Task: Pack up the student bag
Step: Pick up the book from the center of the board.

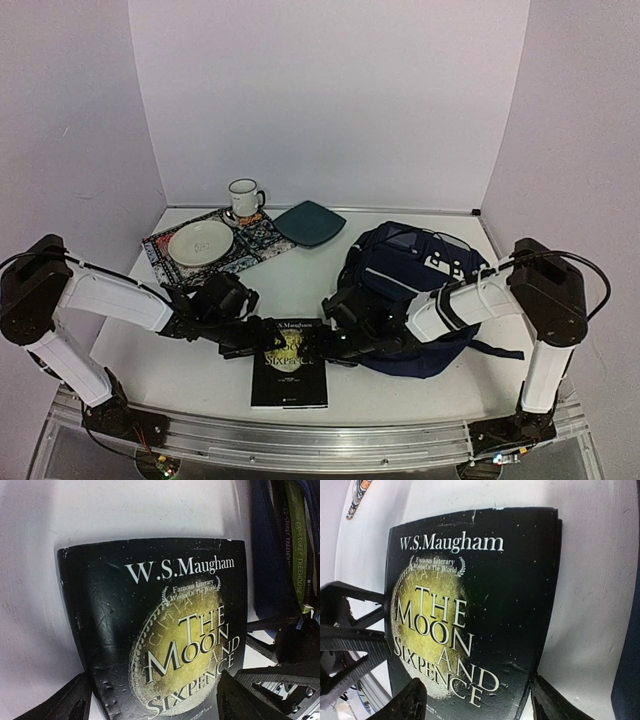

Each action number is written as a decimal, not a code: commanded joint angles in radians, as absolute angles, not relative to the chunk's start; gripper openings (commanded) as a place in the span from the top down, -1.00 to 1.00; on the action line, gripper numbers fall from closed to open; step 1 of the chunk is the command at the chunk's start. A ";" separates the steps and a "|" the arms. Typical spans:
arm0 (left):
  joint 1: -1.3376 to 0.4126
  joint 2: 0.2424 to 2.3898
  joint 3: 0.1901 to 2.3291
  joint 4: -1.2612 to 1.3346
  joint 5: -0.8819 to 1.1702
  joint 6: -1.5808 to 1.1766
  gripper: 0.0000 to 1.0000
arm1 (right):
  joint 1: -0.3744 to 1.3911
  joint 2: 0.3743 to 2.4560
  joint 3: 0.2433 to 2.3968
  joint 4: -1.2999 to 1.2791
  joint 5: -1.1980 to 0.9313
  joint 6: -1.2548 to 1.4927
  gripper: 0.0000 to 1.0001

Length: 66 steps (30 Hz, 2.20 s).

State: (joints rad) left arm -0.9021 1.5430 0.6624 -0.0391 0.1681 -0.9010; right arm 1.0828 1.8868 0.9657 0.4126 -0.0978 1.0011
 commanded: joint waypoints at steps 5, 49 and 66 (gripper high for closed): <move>-0.926 1.518 0.614 0.151 0.218 -0.981 -0.72 | 1.068 1.897 0.955 0.626 -0.285 0.998 -0.15; -0.913 1.134 0.339 0.329 -0.019 -1.114 -0.89 | 0.910 1.669 0.767 1.222 -0.459 1.244 1.00; -0.930 1.133 0.262 0.758 0.140 -1.216 -0.89 | 0.870 1.561 0.776 1.328 -0.396 1.258 1.00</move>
State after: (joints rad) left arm -0.9165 1.1277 0.2522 0.5722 0.0916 -1.1822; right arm 0.8719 1.6496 0.7391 1.1020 -0.4168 1.2488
